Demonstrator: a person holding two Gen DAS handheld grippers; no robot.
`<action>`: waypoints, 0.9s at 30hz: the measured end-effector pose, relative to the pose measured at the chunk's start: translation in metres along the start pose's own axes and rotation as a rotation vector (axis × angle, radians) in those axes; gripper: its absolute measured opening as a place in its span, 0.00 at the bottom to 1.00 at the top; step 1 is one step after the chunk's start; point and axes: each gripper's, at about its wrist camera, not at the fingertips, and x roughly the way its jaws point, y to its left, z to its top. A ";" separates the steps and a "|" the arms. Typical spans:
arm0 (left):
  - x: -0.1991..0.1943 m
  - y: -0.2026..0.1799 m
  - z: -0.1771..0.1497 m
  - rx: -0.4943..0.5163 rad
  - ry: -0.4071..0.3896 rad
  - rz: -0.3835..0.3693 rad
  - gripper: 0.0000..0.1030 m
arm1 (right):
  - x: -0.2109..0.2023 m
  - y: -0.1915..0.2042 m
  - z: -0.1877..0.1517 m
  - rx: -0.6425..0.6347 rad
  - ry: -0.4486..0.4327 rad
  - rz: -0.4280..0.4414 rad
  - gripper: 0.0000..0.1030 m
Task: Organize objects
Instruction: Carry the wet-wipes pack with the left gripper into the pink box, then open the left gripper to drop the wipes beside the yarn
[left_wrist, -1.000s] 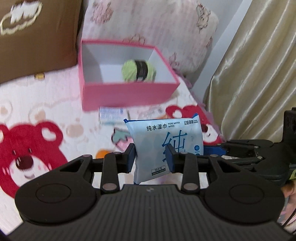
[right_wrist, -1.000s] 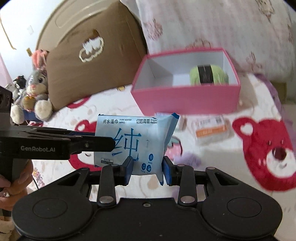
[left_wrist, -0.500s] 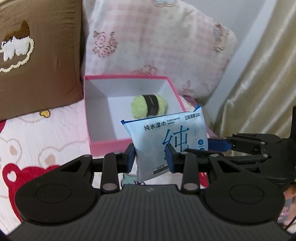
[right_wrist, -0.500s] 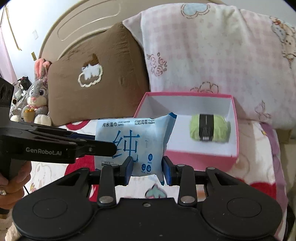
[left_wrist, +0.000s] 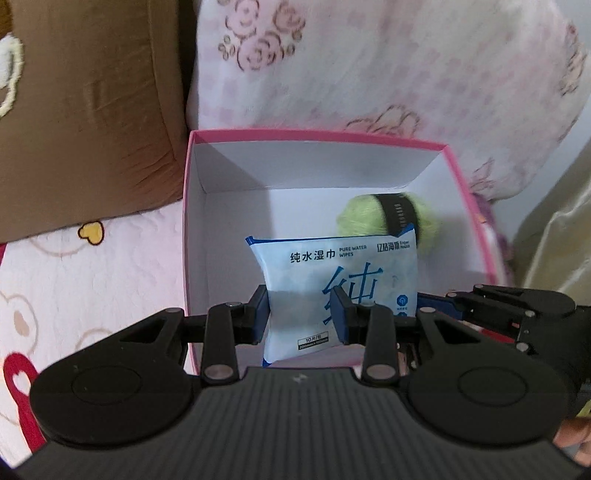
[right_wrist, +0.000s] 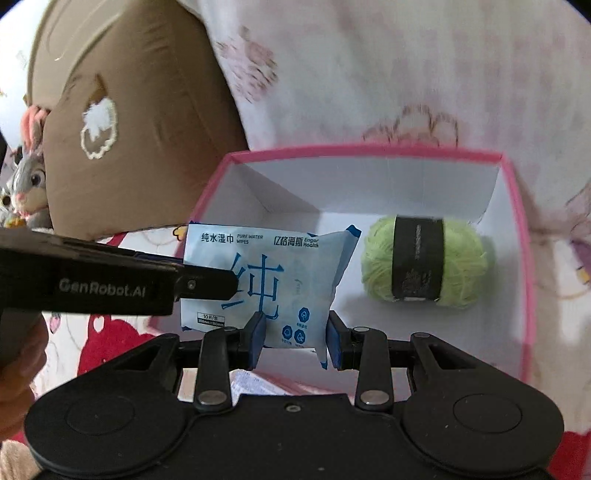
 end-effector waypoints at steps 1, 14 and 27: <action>0.006 -0.001 0.002 0.006 0.008 0.012 0.33 | 0.005 -0.004 0.000 0.005 0.010 0.011 0.38; 0.056 0.001 0.011 -0.035 0.103 0.045 0.33 | 0.056 -0.035 0.011 0.063 0.119 0.025 0.38; 0.058 0.007 0.008 -0.045 0.055 0.007 0.36 | 0.074 -0.024 0.015 0.057 0.139 -0.095 0.38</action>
